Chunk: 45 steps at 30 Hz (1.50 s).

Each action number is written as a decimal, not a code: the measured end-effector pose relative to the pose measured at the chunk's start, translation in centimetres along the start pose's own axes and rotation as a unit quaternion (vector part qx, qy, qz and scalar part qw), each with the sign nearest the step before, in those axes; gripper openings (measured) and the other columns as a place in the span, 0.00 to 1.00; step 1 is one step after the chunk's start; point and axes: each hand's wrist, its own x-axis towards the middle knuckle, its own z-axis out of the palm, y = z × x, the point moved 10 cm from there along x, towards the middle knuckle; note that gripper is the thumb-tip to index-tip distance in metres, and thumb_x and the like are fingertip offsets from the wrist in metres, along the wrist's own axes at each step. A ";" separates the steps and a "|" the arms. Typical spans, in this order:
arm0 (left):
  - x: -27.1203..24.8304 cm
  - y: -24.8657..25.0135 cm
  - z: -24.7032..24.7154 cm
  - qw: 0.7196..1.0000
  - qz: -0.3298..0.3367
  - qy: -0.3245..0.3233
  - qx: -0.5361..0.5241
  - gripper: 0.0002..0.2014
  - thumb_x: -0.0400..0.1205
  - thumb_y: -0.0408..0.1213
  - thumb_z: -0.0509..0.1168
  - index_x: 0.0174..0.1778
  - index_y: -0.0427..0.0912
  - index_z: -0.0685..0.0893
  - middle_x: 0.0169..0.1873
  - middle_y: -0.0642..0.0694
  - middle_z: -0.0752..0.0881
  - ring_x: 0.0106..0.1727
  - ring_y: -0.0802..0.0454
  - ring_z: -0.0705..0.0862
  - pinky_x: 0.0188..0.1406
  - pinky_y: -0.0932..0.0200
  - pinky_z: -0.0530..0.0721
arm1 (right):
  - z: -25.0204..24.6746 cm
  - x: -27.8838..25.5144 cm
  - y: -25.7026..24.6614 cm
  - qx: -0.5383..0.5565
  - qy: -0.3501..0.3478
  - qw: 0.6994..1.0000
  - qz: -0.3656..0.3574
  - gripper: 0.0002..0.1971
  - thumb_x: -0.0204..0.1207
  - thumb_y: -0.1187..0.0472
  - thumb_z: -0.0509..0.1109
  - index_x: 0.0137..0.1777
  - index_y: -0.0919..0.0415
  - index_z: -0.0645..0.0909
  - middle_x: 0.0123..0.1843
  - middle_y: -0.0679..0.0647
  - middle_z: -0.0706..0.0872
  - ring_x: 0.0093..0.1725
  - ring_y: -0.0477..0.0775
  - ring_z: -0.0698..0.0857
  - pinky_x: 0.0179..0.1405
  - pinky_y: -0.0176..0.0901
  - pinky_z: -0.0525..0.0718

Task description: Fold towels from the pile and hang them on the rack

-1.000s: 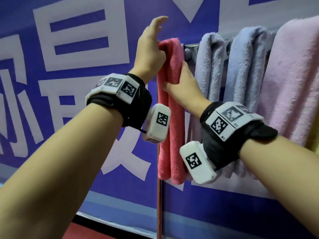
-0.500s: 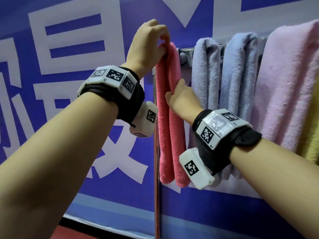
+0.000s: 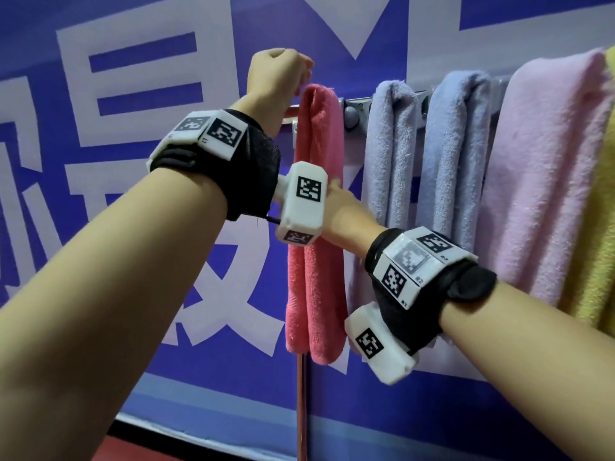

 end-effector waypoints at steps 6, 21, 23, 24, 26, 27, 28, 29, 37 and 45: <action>-0.8 2.8 -0.6 0.996 0.070 0.050 0.027 0.07 0.66 0.33 0.58 0.27 0.48 0.78 0.29 0.53 0.80 0.33 0.55 0.76 0.37 0.54 0.85 | -2.4 -1.6 0.4 -0.002 0.051 0.999 -0.004 0.23 0.80 0.43 0.56 0.64 0.62 0.66 0.62 0.62 0.81 0.61 0.64 0.81 0.54 0.51 0.75; -6.6 7.1 11.7 0.817 0.358 -0.059 0.448 0.13 0.79 0.32 0.57 0.57 0.43 0.81 0.58 0.43 0.79 0.55 0.41 0.80 0.39 0.54 0.68 | -12.6 -5.0 5.7 -0.080 0.245 0.963 0.072 0.30 0.78 0.45 0.65 0.68 0.69 0.66 0.65 0.66 0.81 0.65 0.69 0.80 0.57 0.55 0.77; -6.0 7.3 11.3 0.834 0.350 -0.056 0.422 0.14 0.77 0.28 0.56 0.53 0.41 0.83 0.56 0.42 0.82 0.54 0.40 0.80 0.40 0.55 0.69 | -11.7 -4.6 5.8 -0.114 0.207 0.969 0.067 0.24 0.79 0.47 0.63 0.65 0.66 0.73 0.64 0.65 0.81 0.64 0.67 0.80 0.55 0.53 0.77; -5.7 7.3 11.0 0.848 0.341 -0.052 0.403 0.15 0.76 0.27 0.56 0.52 0.40 0.84 0.55 0.42 0.83 0.55 0.40 0.81 0.42 0.56 0.70 | -11.4 -4.5 5.7 -0.128 0.195 0.971 0.059 0.21 0.80 0.49 0.62 0.64 0.65 0.75 0.63 0.65 0.81 0.63 0.67 0.80 0.53 0.52 0.77; -4.9 7.3 10.1 0.878 0.315 -0.039 0.358 0.16 0.75 0.25 0.58 0.51 0.40 0.87 0.51 0.44 0.86 0.53 0.45 0.83 0.43 0.62 0.71 | -10.9 -4.4 5.3 -0.144 0.189 0.971 0.044 0.16 0.81 0.55 0.60 0.62 0.64 0.77 0.60 0.64 0.82 0.60 0.67 0.81 0.46 0.48 0.73; -4.5 7.1 9.7 0.895 0.294 -0.033 0.333 0.16 0.74 0.24 0.59 0.50 0.41 0.88 0.48 0.46 0.87 0.50 0.51 0.83 0.42 0.66 0.71 | -10.9 -4.5 5.0 -0.148 0.191 0.970 0.035 0.15 0.81 0.57 0.59 0.61 0.64 0.77 0.58 0.64 0.83 0.58 0.67 0.82 0.44 0.47 0.71; -4.1 6.9 9.3 0.914 0.269 -0.027 0.302 0.16 0.73 0.23 0.60 0.47 0.41 0.90 0.44 0.48 0.88 0.46 0.55 0.83 0.41 0.69 0.72 | -10.9 -4.6 4.7 -0.152 0.195 0.969 0.026 0.13 0.80 0.59 0.58 0.60 0.64 0.77 0.56 0.63 0.83 0.56 0.67 0.82 0.42 0.46 0.69; -3.6 6.5 8.8 0.934 0.241 -0.024 0.262 0.16 0.72 0.22 0.62 0.44 0.43 0.91 0.40 0.48 0.88 0.42 0.57 0.82 0.39 0.69 0.77 | -11.0 -4.7 4.4 -0.156 0.199 0.967 0.018 0.13 0.80 0.61 0.58 0.60 0.64 0.76 0.55 0.63 0.84 0.55 0.67 0.82 0.41 0.46 0.69; -2.8 5.0 6.8 0.987 0.108 -0.018 0.121 0.19 0.71 0.21 0.60 0.30 0.51 0.86 0.32 0.54 0.86 0.34 0.58 0.85 0.30 0.65 0.85 | -9.2 -5.2 3.5 -0.187 0.132 0.973 -0.002 0.20 0.81 0.50 0.56 0.64 0.65 0.73 0.59 0.64 0.83 0.59 0.69 0.82 0.46 0.50 0.73; -4.5 7.4 5.9 0.987 0.121 -0.005 0.108 0.19 0.72 0.23 0.56 0.25 0.51 0.82 0.25 0.55 0.81 0.27 0.61 0.79 0.32 0.65 0.80 | -9.7 -6.9 4.3 -0.245 0.122 0.962 0.017 0.20 0.82 0.47 0.52 0.61 0.62 0.75 0.56 0.61 0.84 0.55 0.64 0.83 0.44 0.48 0.71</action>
